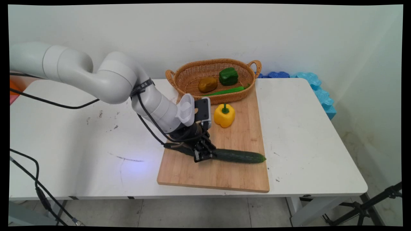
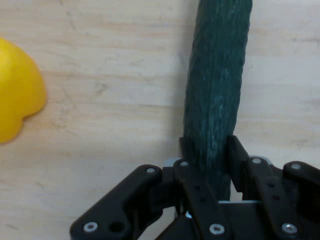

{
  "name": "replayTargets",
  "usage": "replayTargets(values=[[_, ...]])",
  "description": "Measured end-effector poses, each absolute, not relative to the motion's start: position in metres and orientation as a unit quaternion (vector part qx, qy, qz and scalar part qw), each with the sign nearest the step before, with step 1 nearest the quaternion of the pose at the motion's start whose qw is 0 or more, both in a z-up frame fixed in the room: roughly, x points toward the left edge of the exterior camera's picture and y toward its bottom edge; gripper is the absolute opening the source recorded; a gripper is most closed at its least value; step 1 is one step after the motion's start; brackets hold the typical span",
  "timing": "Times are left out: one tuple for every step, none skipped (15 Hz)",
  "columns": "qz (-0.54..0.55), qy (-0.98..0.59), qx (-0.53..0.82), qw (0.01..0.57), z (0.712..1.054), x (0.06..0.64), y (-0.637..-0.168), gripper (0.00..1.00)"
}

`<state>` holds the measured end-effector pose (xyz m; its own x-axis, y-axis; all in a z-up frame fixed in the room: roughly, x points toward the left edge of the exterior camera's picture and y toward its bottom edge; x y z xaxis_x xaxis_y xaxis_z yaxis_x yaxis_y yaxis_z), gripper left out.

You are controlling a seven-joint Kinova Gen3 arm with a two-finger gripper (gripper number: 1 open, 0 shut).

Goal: Place the picked object in the vegetable basket

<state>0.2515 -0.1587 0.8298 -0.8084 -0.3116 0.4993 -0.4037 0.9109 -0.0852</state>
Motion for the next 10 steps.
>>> replayTargets(values=[[0.095,-0.945,0.194,0.247,0.835,0.251,-0.16,0.0],[0.096,-0.943,0.2,0.25,0.842,0.25,-0.161,0.0],[0.097,-0.941,0.204,0.253,0.847,0.25,-0.162,0.0],[0.098,-0.939,0.207,0.255,0.853,0.25,-0.164,0.0],[0.1,-0.937,0.213,0.258,0.862,0.251,-0.166,0.0],[0.102,-0.935,0.217,0.261,0.869,0.251,-0.169,0.0],[0.104,-0.933,0.221,0.263,0.873,0.251,-0.17,0.0],[0.106,-0.931,0.226,0.266,0.88,0.252,-0.173,0.0],[0.108,-0.929,0.23,0.268,0.885,0.252,-0.175,0.0],[0.111,-0.927,0.236,0.271,0.892,0.253,-0.178,0.0]])
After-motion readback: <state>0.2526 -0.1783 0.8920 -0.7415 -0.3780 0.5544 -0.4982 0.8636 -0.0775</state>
